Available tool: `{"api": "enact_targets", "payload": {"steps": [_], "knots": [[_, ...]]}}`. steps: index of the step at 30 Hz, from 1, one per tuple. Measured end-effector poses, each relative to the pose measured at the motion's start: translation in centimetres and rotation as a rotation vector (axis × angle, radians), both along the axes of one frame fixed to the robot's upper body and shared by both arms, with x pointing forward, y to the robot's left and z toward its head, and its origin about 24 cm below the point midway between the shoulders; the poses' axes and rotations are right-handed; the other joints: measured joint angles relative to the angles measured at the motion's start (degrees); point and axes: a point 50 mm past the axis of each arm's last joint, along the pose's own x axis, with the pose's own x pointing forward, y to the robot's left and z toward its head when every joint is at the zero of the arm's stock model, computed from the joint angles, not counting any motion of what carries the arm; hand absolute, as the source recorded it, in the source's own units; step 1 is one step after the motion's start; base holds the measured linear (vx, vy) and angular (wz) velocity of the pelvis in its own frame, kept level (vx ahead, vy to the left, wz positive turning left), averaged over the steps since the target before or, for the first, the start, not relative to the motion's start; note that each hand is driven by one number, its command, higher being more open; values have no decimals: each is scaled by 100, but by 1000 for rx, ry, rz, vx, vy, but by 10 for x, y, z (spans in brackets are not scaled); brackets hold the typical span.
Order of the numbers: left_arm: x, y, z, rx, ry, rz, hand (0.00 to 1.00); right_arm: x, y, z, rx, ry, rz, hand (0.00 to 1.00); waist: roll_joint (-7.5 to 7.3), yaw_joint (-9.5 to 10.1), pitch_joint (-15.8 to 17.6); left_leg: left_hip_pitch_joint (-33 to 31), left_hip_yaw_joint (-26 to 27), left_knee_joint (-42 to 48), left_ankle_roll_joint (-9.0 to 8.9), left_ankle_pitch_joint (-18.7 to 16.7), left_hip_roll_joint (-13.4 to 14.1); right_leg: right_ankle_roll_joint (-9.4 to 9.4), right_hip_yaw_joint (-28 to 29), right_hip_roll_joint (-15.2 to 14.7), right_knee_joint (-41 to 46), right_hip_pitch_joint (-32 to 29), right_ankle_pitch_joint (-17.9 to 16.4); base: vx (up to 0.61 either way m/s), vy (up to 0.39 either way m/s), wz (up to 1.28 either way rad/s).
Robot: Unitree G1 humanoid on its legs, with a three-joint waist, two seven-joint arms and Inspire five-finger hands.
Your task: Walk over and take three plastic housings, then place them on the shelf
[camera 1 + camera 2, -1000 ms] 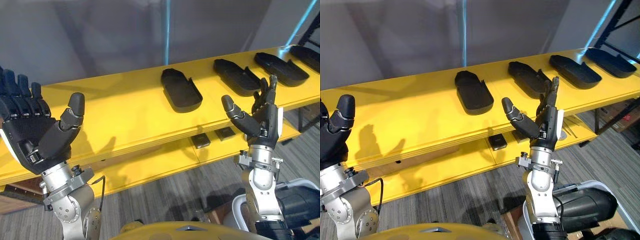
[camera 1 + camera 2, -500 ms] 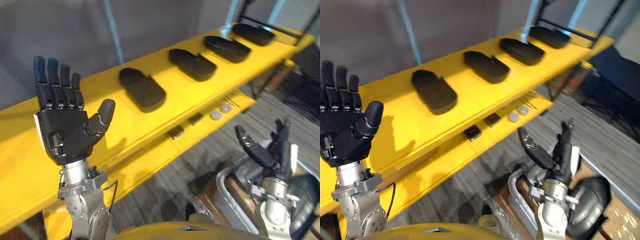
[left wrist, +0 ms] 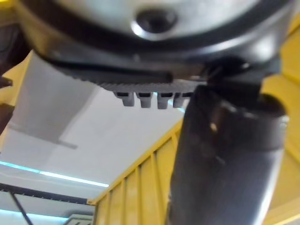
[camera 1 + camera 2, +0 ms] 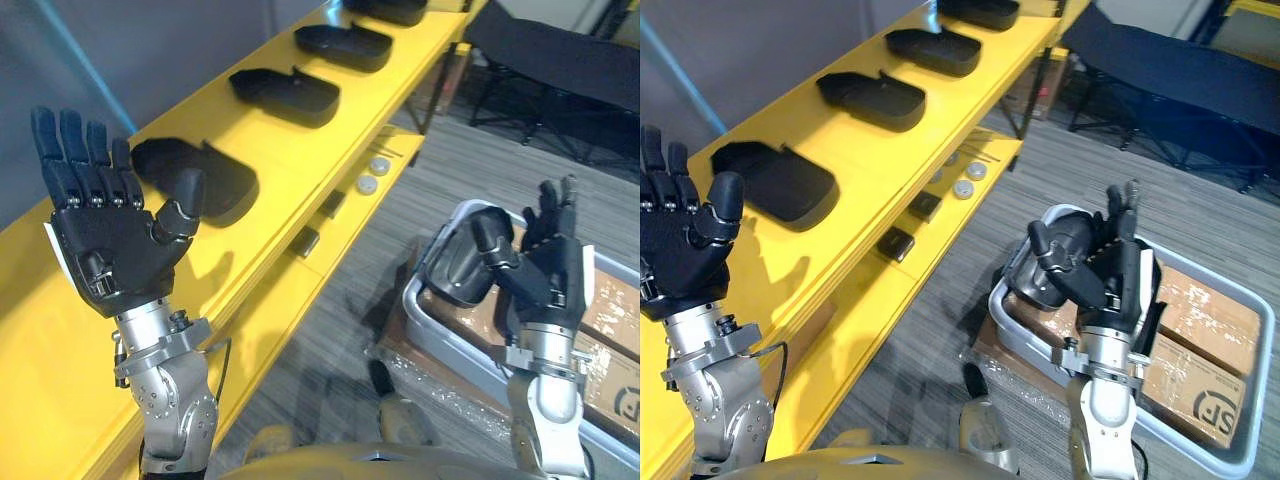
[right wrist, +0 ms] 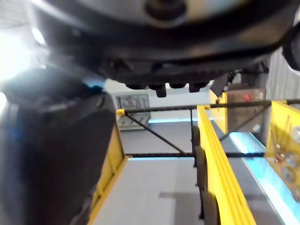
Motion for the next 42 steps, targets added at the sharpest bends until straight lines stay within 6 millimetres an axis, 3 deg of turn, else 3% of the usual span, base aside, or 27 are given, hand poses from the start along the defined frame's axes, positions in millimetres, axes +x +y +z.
{"api": "enact_targets", "payload": {"steps": [3, 5, 6, 7, 8, 10, 11, 13, 17, 19, 20, 21, 22, 23, 24, 25, 26, 27, 28, 31, 33, 34, 36, 38, 40, 42], "knots": [[-9, 5, -4, -50, 8, -1, 100, -14, 15, -19, 115, 73, -20, 100, -119, 12, 71, 298, 94, 18, -12, -46, -182, 6, 3, -56, 279, 11, 10, -79, 90, -50], [-18, 8, -4, -47, 18, 19, 100, -23, 18, -27, 186, 99, 3, 100, -213, 42, 149, 443, 406, 48, 41, -144, -235, -35, -348, -66, 217, -8, 313, -225, 70, -118], [-20, 12, -2, -44, 14, 50, 100, -25, 18, -28, 190, 102, 30, 100, -206, 72, 203, 391, 684, 7, 126, -108, -156, -101, -543, -24, -297, 8, 976, -343, 23, -131], [-20, 17, 1, -31, 6, 100, 100, -22, 20, -25, 168, 88, 66, 100, -223, 41, 267, 299, 974, -62, 200, 8, -131, -333, -993, -92, -35, -147, 843, -405, 22, -123], [-20, 19, 2, -31, 3, 119, 100, -20, 21, -24, 154, 82, 83, 100, -252, 37, 254, 256, 1098, -111, 210, 71, -122, -569, -1243, -135, 402, -270, 446, -302, 13, -102], [-20, 25, 7, -12, -10, 186, 100, -2, 24, -14, 27, 53, 109, 100, -214, 91, 264, 140, 1448, -179, 194, 265, 99, -705, -1977, -438, 1672, -375, -607, -231, 6, -85], [-21, 27, 8, -4, -11, 201, 100, 6, 26, -13, 2, 44, 110, 100, -202, 105, 257, 92, 1522, -154, 174, 288, 183, -721, -2125, -563, 1859, -324, -752, -180, -27, -79], [-18, 31, 10, 19, 14, 246, 100, 31, 31, -13, -11, 31, 72, 100, -170, 271, 237, -62, 1712, -2, 65, 350, 557, -877, -2494, -1200, 2401, -10, -980, -143, -115, -64], [-13, 39, 2, -50, 54, 201, 100, 34, 29, -18, -56, 71, -5, 100, -212, 411, 176, -391, 1582, 79, -320, 567, 991, -903, -2511, -1952, 2604, 448, -960, -66, -275, -10], [-7, 43, -8, -154, 63, 146, 100, 31, 26, -24, -74, 113, -30, 100, -277, 392, 136, -625, 1422, 175, -581, 711, 1236, -675, -2497, -1932, 2265, 641, -874, -77, -561, 5], [-1, 43, -16, -220, 81, 114, 100, 26, 22, -30, -86, 145, -47, 100, -360, 389, 102, -719, 1340, 163, -791, 826, 1353, -299, -2560, -1849, 1735, 838, -772, -73, -574, 8], [4, 40, -24, -265, 105, 87, 100, 21, 17, -33, -88, 164, -63, 100, -501, 361, 37, -751, 1264, 112, -968, 925, 1380, 217, -2695, -1798, 1528, 1035, -1140, -77, -716, 4], [6, 30, -34, -312, 149, 60, 100, 17, 8, -34, -83, 176, -76, 100, -476, 296, 42, -771, 1179, -36, -1124, 1112, 1477, 557, -2872, -1699, 1528, 1085, -1646, -50, -472, 10], [6, 25, -38, -335, 170, 44, 100, 16, 2, -35, -70, 180, -84, 100, -443, 231, 42, -811, 1091, -136, -1114, 1236, 1526, 565, -2959, -1634, 1540, 1088, -1848, -71, -669, 20], [9, 8, -45, -381, 213, -18, 100, 12, -11, -35, -59, 197, -107, 100, -306, 73, 68, -899, 917, -300, -938, 1534, 1646, 483, -3157, -1462, 1536, 1094, -2051, -75, -501, 37], [13, -8, -49, -401, 261, -91, 100, 7, -22, -37, -64, 227, -136, 100, -179, -68, 86, -1046, 828, -296, -528, 1935, 1733, 376, -3271, -1309, 1491, 1110, -2092, -91, -574, 31], [15, -14, -51, -398, 280, -122, 100, 3, -27, -39, -68, 240, -152, 100, -175, -97, 90, -1070, 890, -282, -353, 2164, 1746, 308, -3278, -1273, 1441, 1137, -2118, -84, -379, 5], [18, -21, -54, -378, 313, -162, 100, -6, -34, -42, -81, 264, -174, 100, -202, -119, 106, -1060, 1045, -270, -395, 2363, 1740, 173, -3244, -1236, 1318, 1200, -2129, -61, -251, -32], [19, -25, -58, -336, 341, -174, 100, -14, -41, -43, -99, 283, -192, 100, -99, -119, 51, -978, 1055, -284, -543, 2238, 1504, 75, -3164, -1234, 1187, 1189, -2078, -48, -194, -46], [13, -25, -61, -295, 345, -203, 100, -28, -50, -48, -31, 309, -215, 100, 23, -91, -16, -796, 981, -450, -398, 1776, 899, -23, -2917, -1161, 939, 1083, -1925, -7, -74, -50], [9, -22, -64, -271, 363, -209, 100, -30, -51, -50, 22, 302, -215, 100, 134, -69, -85, -712, 888, -807, -305, 1540, 772, -16, -2794, -1024, 853, 917, -1819, -6, 13, -38], [8, -20, -68, -262, 390, -217, 100, -28, -51, -51, 40, 304, -212, 100, 146, -44, -93, -569, 752, -1152, -368, 1502, 699, 18, -2704, -1020, 882, 808, -1781, -17, 77, -30], [8, -19, -76, -254, 446, -232, 100, -21, -46, -53, 48, 305, -190, 100, 127, 38, -82, -424, 830, -1397, -494, 1535, 606, 69, -2581, -1070, 848, 716, -1617, -48, 158, -39], [10, -20, -85, -200, 522, -254, 100, -11, -39, -56, 65, 314, -154, 100, 65, 107, -71, -422, 880, -1353, -508, 1521, 518, 118, -2562, -1151, 686, 727, -1413, -54, 151, -30], [13, -21, -94, -109, 612, -257, 100, 8, -34, -63, 87, 334, -128, 100, -47, 136, -1, -540, 910, -1158, -599, 1423, 490, 166, -2558, -1169, 419, 772, -1168, -86, 141, -18], [19, -21, -113, 39, 774, -233, 100, 32, -34, -69, 111, 376, -133, 100, -191, 287, 91, -830, 918, -853, -545, 1303, 426, 221, -2651, -1219, -21, 800, -832, -124, 145, -12]]}}
